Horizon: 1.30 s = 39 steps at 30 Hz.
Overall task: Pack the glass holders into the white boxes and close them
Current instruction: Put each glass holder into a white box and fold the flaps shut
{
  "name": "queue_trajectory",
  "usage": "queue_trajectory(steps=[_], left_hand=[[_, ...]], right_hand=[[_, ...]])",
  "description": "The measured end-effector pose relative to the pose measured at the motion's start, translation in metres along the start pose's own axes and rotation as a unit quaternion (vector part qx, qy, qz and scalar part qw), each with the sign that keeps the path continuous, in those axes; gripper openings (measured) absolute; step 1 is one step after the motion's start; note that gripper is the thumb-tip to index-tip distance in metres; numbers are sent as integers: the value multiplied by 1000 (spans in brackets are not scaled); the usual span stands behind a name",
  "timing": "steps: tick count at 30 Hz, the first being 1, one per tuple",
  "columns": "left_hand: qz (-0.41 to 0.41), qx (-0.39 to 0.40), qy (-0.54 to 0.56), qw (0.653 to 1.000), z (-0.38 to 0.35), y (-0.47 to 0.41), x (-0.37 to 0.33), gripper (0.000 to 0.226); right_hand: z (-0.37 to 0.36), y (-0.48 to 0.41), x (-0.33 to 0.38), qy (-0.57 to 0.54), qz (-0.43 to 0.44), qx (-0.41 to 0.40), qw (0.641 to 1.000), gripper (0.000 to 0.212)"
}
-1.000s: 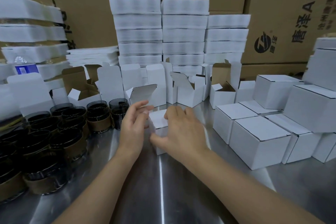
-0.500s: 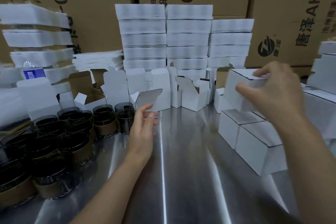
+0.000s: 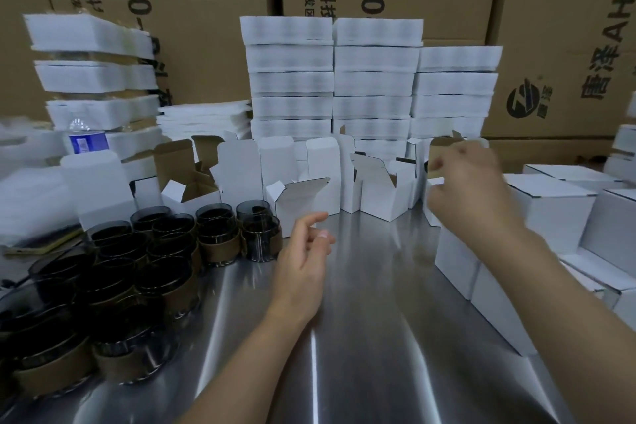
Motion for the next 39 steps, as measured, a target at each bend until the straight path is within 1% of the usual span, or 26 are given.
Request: queue_trajectory(steps=[1,3,4,5,6,7,9,10,12,15,19,20,22,24,27,28,30,32,34,36,38,39], left_hand=[[4,3,-2,1000,0,0,1,30],[9,7,-9,1000,1,0,2,30],[11,7,-11,1000,1,0,2,30],[13,7,-11,1000,0,0,2,29],[15,7,-12,1000,1,-1,1,28],[17,7,-13,1000,1,-1,1,28],[15,12,-25,999,1,-1,0,27],[13,15,-33,999,1,-1,0,28],[11,19,-43,999,1,-1,0,29],[7,30,-54,998,-1,0,0,29],[-6,39,-52,998,-3,2,-3,29],[-9,40,-55,998,-3,2,-3,30],[-13,40,-59,997,-3,2,-4,32],[-14,38,-56,998,-2,1,-5,32],[-9,38,-55,998,-1,0,-4,32],[-7,38,-57,998,-1,0,-4,31],[-3,38,-61,997,-1,0,-4,28],[-2,36,-63,997,-1,0,-4,26],[2,33,-64,997,0,0,-4,25],[2,27,-68,997,1,-1,-4,25],[4,19,-70,997,1,-2,-2,24],[6,15,-71,997,1,-2,-1,24]], right_hand=[[-14,-12,4,-14,-27,58,998,35],[-40,-39,1,14,-94,172,981,40],[-51,-53,-5,43,-119,211,969,41],[-59,-65,-12,71,-145,229,960,41],[-65,-76,-20,91,-176,231,953,43],[-69,-86,-29,102,-214,223,945,50],[-73,-95,-43,107,-312,195,924,69],[-75,-97,-48,104,-347,184,914,74],[-81,-103,-55,105,-380,167,903,79],[-85,-111,-70,138,-404,153,891,77],[-88,-111,-87,119,-419,157,887,64],[-89,-111,-89,97,-416,158,890,60],[-91,-112,-93,42,-408,135,902,54],[-95,-113,-96,23,-391,112,913,50],[-98,-116,-95,17,-369,63,927,55],[-97,-116,-91,1,-359,43,932,55],[-95,-118,-83,-69,-347,16,935,52],[-94,-118,-77,-115,-338,24,934,52],[-91,-113,-70,-141,-316,45,937,49],[-88,-108,-59,-181,-305,61,933,45],[-83,-101,-43,-198,-309,77,927,33],[-79,-95,-35,-184,-312,81,929,27]])
Point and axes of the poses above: each hand's wrist, its own y-axis away from the middle knuckle, its own z-axis out of the back of the hand, x = y × z, the point moved 3 cm from there along -y, towards the middle knuckle, and after that the axes turned 5 degrees about -y, right-handed, at the moved point
